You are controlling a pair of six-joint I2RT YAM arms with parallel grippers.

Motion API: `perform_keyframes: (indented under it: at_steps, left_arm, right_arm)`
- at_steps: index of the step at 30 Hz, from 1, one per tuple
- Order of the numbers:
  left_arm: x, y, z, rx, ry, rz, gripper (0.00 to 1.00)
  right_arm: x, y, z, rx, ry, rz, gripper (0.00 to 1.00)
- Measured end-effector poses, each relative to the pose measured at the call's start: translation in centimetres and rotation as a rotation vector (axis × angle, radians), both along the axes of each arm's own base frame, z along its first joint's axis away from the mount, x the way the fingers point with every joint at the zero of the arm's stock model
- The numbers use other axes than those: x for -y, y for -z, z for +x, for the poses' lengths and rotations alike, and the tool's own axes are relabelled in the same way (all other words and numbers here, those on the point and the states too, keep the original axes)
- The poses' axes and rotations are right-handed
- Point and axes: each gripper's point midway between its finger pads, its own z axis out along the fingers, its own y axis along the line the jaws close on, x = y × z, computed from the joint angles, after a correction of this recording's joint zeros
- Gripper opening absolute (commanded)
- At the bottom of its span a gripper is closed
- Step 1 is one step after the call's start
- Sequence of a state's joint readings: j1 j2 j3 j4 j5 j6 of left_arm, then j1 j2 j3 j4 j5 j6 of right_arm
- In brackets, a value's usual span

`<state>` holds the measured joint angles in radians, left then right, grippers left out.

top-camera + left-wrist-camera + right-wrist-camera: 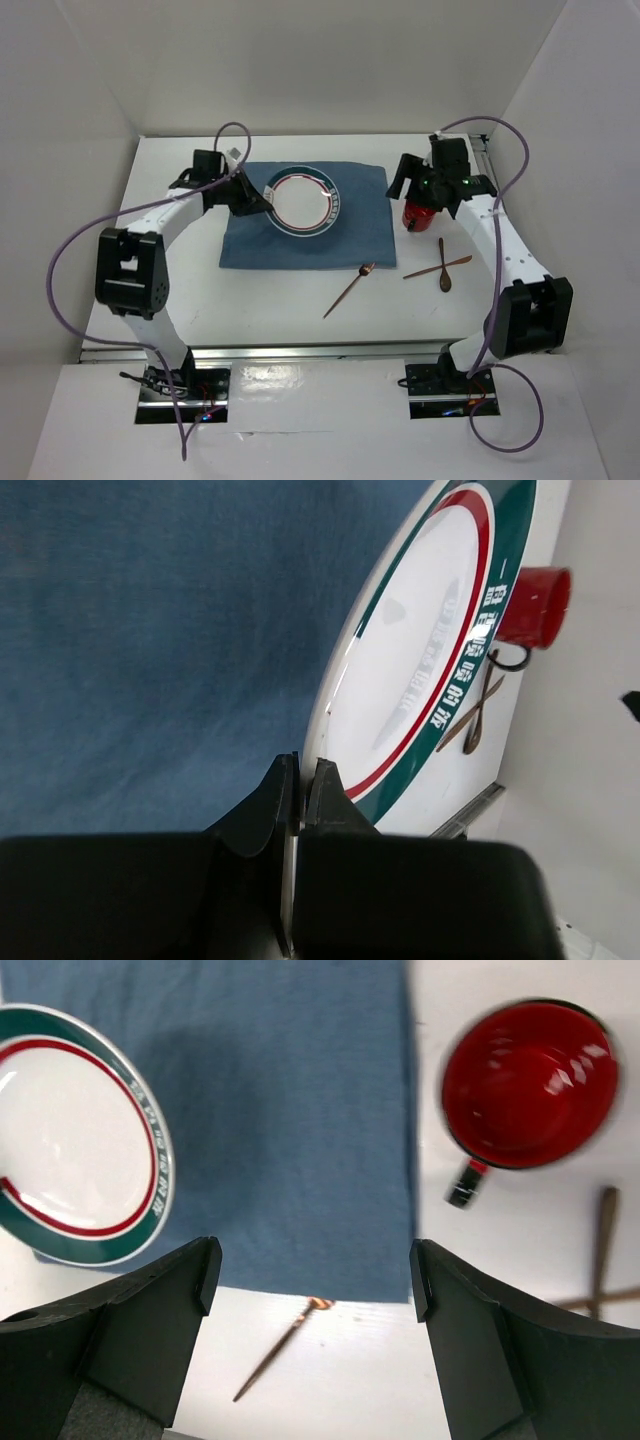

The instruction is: Set the dinner table for one person

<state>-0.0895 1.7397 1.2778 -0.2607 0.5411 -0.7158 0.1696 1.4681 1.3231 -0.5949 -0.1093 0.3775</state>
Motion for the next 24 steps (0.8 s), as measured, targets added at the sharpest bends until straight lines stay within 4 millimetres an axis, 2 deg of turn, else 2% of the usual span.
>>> perform_keyframes:
  at_steps: [5, 9, 14, 16, 17, 18, 19, 20, 23, 24]
  left_arm:
    - [2.8, 3.6, 2.3, -0.071, 0.035, 0.009, 0.00]
    - [3.5, 5.6, 4.0, -0.091, 0.036, 0.021, 0.00]
    - [3.7, 7.2, 4.7, -0.114, 0.030, 0.050, 0.00]
    - [3.8, 7.6, 4.8, -0.122, 0.026, 0.062, 0.09]
    - [3.8, 7.9, 4.7, -0.130, 0.025, 0.069, 0.24]
    - [3.7, 8.0, 4.6, -0.138, 0.024, 0.074, 0.24]
    - [3.8, 8.2, 4.5, -0.148, 0.022, 0.081, 0.31]
    - [3.8, 8.2, 4.5, -0.150, 0.022, 0.087, 0.44]
    - [3.8, 7.8, 4.8, -0.142, 0.022, 0.117, 0.59]
    - [3.8, 7.6, 4.9, -0.140, 0.023, 0.127, 0.77]
  right_arm:
    - [3.5, 0.7, -0.9, -0.034, 0.091, -0.016, 0.89]
    - [5.4, 1.8, -1.5, -0.079, 0.138, -0.024, 0.89]
    - [7.4, 2.1, -1.6, -0.095, 0.193, -0.029, 0.89]
    - [7.8, 2.2, -1.5, -0.097, 0.207, -0.026, 0.89]
    - [7.9, 2.3, -1.5, -0.099, 0.212, -0.025, 0.89]
    - [8.0, 2.4, -1.5, -0.101, 0.213, -0.025, 0.89]
    - [8.0, 2.6, -1.4, -0.107, 0.216, -0.024, 0.89]
    - [8.0, 2.9, -1.3, -0.114, 0.217, -0.023, 0.89]
    - [8.1, 4.1, -1.0, -0.150, 0.227, -0.019, 0.89]
    - [8.1, 4.6, -0.9, -0.162, 0.230, -0.017, 0.89]
